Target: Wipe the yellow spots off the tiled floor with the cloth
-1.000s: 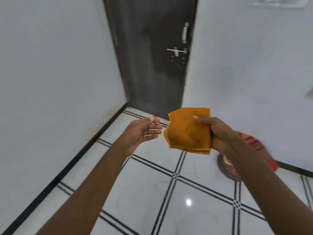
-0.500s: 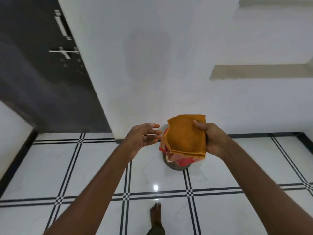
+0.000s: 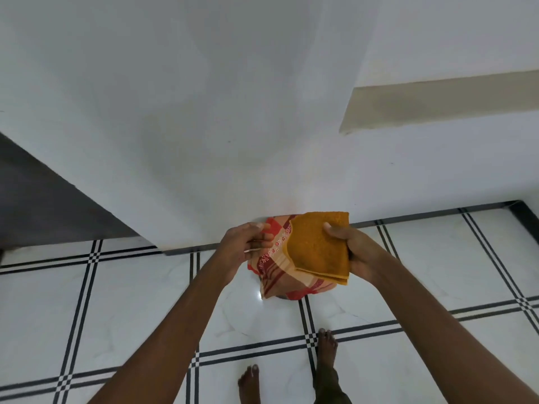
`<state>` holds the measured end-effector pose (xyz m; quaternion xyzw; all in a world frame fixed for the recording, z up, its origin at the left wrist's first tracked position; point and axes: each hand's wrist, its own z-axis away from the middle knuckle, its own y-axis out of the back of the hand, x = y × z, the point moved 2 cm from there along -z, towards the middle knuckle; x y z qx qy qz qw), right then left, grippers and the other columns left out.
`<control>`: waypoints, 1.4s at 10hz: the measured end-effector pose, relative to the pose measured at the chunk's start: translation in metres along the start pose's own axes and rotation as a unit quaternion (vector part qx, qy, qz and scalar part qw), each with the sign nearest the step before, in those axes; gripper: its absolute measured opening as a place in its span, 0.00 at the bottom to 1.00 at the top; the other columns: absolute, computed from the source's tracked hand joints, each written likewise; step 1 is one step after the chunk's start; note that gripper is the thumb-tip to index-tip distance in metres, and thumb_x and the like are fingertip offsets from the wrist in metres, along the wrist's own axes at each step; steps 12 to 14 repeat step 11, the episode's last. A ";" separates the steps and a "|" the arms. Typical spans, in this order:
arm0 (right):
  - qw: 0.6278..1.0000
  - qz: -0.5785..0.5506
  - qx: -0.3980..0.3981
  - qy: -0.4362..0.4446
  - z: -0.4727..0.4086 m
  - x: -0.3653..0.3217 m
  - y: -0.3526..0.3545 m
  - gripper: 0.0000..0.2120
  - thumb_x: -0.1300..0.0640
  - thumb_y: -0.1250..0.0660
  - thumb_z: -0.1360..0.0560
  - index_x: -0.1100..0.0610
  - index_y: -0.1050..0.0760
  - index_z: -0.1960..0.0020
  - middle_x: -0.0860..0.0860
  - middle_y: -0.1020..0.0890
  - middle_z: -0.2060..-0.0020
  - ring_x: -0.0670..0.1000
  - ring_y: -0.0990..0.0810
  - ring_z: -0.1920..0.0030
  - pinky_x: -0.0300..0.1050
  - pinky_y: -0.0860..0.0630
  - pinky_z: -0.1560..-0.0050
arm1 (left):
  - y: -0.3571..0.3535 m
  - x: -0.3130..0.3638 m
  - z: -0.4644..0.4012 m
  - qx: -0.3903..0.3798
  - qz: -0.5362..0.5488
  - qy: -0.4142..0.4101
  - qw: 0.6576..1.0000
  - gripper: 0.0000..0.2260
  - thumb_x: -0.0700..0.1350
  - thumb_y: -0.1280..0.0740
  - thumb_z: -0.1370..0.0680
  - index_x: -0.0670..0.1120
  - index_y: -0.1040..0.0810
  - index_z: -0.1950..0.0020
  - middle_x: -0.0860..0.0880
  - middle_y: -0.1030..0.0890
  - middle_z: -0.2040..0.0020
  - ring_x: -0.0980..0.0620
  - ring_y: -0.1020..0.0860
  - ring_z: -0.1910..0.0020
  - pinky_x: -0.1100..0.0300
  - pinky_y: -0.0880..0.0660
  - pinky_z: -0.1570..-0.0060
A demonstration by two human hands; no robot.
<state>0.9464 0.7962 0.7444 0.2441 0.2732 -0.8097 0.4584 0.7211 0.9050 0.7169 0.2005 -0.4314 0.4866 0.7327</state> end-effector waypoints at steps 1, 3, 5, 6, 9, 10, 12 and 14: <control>0.999 0.008 -0.025 -0.031 -0.060 -0.007 0.032 0.26 0.51 0.30 0.22 0.53 0.33 0.27 0.57 0.20 0.37 0.64 0.20 0.39 0.60 0.18 0.48 | -0.018 -0.014 -0.050 0.033 0.004 0.027 0.999 0.12 0.45 0.35 0.18 0.41 0.18 0.39 0.39 0.15 0.46 0.41 0.16 0.46 0.51 0.19 0.45; 0.996 0.033 -0.040 -0.073 -0.195 0.019 0.083 0.35 0.49 0.22 0.28 0.47 0.34 0.26 0.56 0.21 0.34 0.66 0.20 0.37 0.67 0.20 0.42 | -0.037 -0.069 -0.148 0.086 0.012 0.074 0.993 0.12 0.45 0.35 0.18 0.41 0.19 0.38 0.39 0.14 0.46 0.45 0.15 0.51 0.51 0.19 0.46; 0.996 0.005 -0.036 -0.086 -0.323 0.069 0.120 0.39 0.47 0.18 0.35 0.43 0.32 0.28 0.53 0.20 0.34 0.66 0.21 0.36 0.72 0.23 0.39 | -0.029 -0.152 -0.250 0.178 0.042 0.098 0.978 0.10 0.42 0.35 0.19 0.39 0.18 0.42 0.39 0.14 0.50 0.46 0.15 0.56 0.54 0.19 0.52; 0.993 -0.006 -0.071 -0.098 -0.396 0.111 0.139 0.39 0.48 0.18 0.34 0.43 0.32 0.27 0.53 0.20 0.34 0.65 0.21 0.35 0.72 0.24 0.38 | -0.016 -0.211 -0.304 0.216 0.049 0.101 0.970 0.09 0.41 0.33 0.20 0.39 0.17 0.45 0.40 0.14 0.53 0.47 0.16 0.58 0.55 0.19 0.53; 0.917 0.356 0.181 0.003 -0.510 0.225 0.170 0.09 0.52 0.30 0.21 0.58 0.25 0.53 0.54 0.20 0.59 0.58 0.19 0.54 0.43 0.25 0.59 | 0.005 -0.333 -0.373 0.248 -0.140 0.135 0.949 0.05 0.46 0.33 0.22 0.51 0.17 0.55 0.47 0.15 0.60 0.43 0.15 0.56 0.46 0.17 0.48; 0.888 0.419 0.187 0.035 -0.508 0.226 0.169 0.08 0.53 0.31 0.20 0.56 0.28 0.53 0.48 0.24 0.64 0.51 0.23 0.62 0.42 0.28 0.58 | -0.001 -0.327 -0.374 0.191 -0.203 0.122 0.953 0.06 0.45 0.35 0.20 0.48 0.18 0.48 0.48 0.15 0.55 0.45 0.16 0.54 0.50 0.17 0.48; 0.875 0.441 0.193 0.043 -0.495 0.214 0.163 0.09 0.52 0.31 0.20 0.57 0.27 0.50 0.48 0.24 0.64 0.52 0.23 0.62 0.38 0.32 0.62 | -0.009 -0.311 -0.369 0.130 -0.244 0.128 0.952 0.07 0.48 0.35 0.21 0.50 0.20 0.46 0.50 0.16 0.53 0.47 0.17 0.51 0.46 0.19 0.44; 0.875 0.441 0.193 0.043 -0.495 0.214 0.163 0.09 0.52 0.31 0.20 0.57 0.27 0.50 0.48 0.24 0.64 0.52 0.23 0.62 0.38 0.32 0.62 | -0.009 -0.311 -0.369 0.130 -0.244 0.128 0.952 0.07 0.48 0.35 0.21 0.50 0.20 0.46 0.50 0.16 0.53 0.47 0.17 0.51 0.46 0.19 0.44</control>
